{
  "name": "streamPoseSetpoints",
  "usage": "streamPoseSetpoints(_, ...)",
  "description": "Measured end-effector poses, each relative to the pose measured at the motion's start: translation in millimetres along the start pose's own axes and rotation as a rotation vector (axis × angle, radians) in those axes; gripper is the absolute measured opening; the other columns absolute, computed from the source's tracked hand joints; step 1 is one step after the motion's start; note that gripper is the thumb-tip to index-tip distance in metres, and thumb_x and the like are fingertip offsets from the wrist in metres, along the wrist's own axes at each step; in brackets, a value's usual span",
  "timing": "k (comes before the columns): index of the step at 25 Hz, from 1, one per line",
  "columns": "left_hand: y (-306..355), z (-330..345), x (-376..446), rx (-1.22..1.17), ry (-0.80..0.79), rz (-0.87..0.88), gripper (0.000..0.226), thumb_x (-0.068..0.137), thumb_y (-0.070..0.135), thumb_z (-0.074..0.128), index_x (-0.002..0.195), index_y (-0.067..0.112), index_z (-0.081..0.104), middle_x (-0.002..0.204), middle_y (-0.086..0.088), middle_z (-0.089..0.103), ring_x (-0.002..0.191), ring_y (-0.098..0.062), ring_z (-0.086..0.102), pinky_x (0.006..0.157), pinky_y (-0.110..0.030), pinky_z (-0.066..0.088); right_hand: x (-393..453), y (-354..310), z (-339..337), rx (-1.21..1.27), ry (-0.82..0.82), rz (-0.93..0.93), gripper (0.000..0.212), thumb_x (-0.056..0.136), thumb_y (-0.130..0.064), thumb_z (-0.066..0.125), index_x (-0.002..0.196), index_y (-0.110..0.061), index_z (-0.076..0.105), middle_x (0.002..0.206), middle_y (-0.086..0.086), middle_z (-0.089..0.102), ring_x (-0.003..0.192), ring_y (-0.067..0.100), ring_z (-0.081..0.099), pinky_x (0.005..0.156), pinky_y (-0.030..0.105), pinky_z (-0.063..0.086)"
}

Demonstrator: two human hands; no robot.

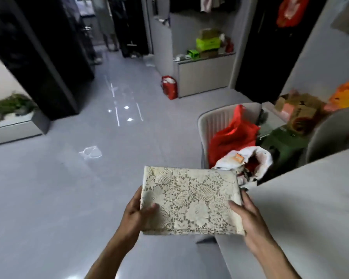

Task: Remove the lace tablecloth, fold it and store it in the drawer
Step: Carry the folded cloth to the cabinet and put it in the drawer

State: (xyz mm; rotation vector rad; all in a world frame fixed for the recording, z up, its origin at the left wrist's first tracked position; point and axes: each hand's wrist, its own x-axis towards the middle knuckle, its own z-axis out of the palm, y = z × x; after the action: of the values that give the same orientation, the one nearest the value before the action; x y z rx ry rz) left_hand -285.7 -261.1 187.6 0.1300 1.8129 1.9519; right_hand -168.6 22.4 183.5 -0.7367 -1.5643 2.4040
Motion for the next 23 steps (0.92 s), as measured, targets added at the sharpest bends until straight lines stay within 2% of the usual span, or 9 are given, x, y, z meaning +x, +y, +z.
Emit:
streamPoseSetpoints(2, 9.6, -78.4, -19.0, 0.005, 0.164, 0.043, 0.083, 0.086, -0.008, 0.064, 0.139, 0.050, 0.042, 0.132, 0.023, 0.061, 0.116, -0.002, 0.062, 0.083, -0.021, 0.055, 13.2, 17.5, 86.1, -0.098, -0.114, -0.084, 0.064, 0.087, 0.016, 0.049, 0.134, -0.026, 0.050, 0.121, -0.018, 0.068, 0.114, 0.003, 0.062, 0.097, 0.025, 0.049)
streamPoseSetpoints(5, 14.6, -195.4, -47.1, 0.088, 0.321, 0.040, 0.073, 0.083, -0.011, 0.063, 0.128, 0.046, 0.058, 0.131, 0.025, 0.061, 0.117, 0.005, 0.058, 0.088, -0.013, 0.048, 32.2, 63.3, 206.2, -0.348, -0.326, -0.063, 0.053, 0.086, 0.018, 0.049, 0.120, -0.020, 0.062, 0.121, -0.021, 0.068, 0.121, -0.008, 0.052, 0.108, 0.019, 0.034)
streamPoseSetpoints(8, 18.5, -318.6, -62.3, 0.019, 0.482, -0.028, 0.062, 0.082, -0.012, 0.062, 0.112, 0.042, 0.071, 0.119, 0.017, 0.070, 0.082, 0.002, 0.064, 0.067, -0.009, 0.048, 47.6, 112.2, 331.8, -0.461, -0.447, -0.008, 0.055, 0.084, 0.021, 0.049, 0.114, -0.022, 0.068, 0.129, -0.008, 0.065, 0.122, -0.012, 0.049, 0.100, 0.007, 0.033)
streamPoseSetpoints(10, 27.2, -391.6, -68.9, -0.007, 0.555, -0.058, 0.066, 0.080, -0.014, 0.060, 0.110, 0.043, 0.071, 0.116, 0.020, 0.071, 0.084, -0.004, 0.062, 0.067, -0.013, 0.048, 51.4, 137.9, 410.5, -0.499, -0.479, 0.025, 0.059, 0.083, 0.023, 0.048, 0.115, -0.023, 0.067, 0.130, -0.008, 0.063, 0.118, -0.017, 0.049, 0.093, 0.001, 0.035)
streamPoseSetpoints(14, 57.3, -531.1, -58.7, -0.021, 0.627, -0.081, 0.075, 0.076, -0.017, 0.057, 0.111, 0.047, 0.069, 0.118, 0.026, 0.068, 0.101, -0.005, 0.063, 0.079, -0.020, 0.050, 70.9, 177.1, 556.4, -0.531, -0.555, 0.086, 0.062, 0.081, 0.022, 0.051, 0.114, -0.028, 0.069, 0.127, -0.016, 0.063, 0.123, -0.012, 0.046, 0.101, 0.015, 0.033)
streamPoseSetpoints(17, 69.1, -618.3, -15.0, -0.028, 0.650, -0.075, 0.073, 0.077, -0.017, 0.057, 0.116, 0.045, 0.068, 0.120, 0.027, 0.067, 0.098, 0.000, 0.064, 0.075, -0.015, 0.049, 123.4, 201.1, 650.9, -0.541, -0.566, 0.097, 0.062, 0.081, 0.022, 0.051, 0.115, -0.025, 0.070, 0.128, -0.012, 0.064, 0.125, -0.004, 0.050, 0.111, 0.028, 0.032)
streamPoseSetpoints(19, 74.2, -665.9, 18.6, -0.054, 0.677, -0.079, 0.073, 0.077, -0.017, 0.057, 0.114, 0.044, 0.069, 0.116, 0.030, 0.068, 0.092, 0.004, 0.066, 0.069, -0.010, 0.049, 161.8, 217.9, 703.0, -0.574, -0.581, 0.101, 0.062, 0.081, 0.022, 0.051, 0.117, -0.025, 0.068, 0.127, -0.016, 0.064, 0.125, -0.007, 0.049, 0.115, 0.037, 0.030)
streamPoseSetpoints(21, 78.1, -726.6, 65.2, -0.073, 0.721, -0.086, 0.073, 0.077, -0.019, 0.056, 0.111, 0.045, 0.071, 0.113, 0.030, 0.069, 0.093, 0.005, 0.068, 0.069, -0.008, 0.050, 217.2, 241.6, 767.1, -0.623, -0.615, 0.097, 0.063, 0.081, 0.020, 0.051, 0.118, -0.028, 0.068, 0.123, -0.026, 0.064, 0.119, -0.019, 0.045, 0.115, 0.038, 0.030)
streamPoseSetpoints(23, 91.6, -789.6, 116.1, -0.083, 0.780, -0.109, 0.074, 0.077, -0.020, 0.055, 0.111, 0.045, 0.071, 0.113, 0.028, 0.070, 0.094, 0.003, 0.068, 0.071, -0.011, 0.052, 280.4, 258.8, 844.1, -0.631, -0.676, 0.107, 0.064, 0.081, 0.020, 0.051, 0.116, -0.031, 0.068, 0.123, -0.028, 0.062, 0.122, -0.017, 0.042, 0.112, 0.032, 0.031)
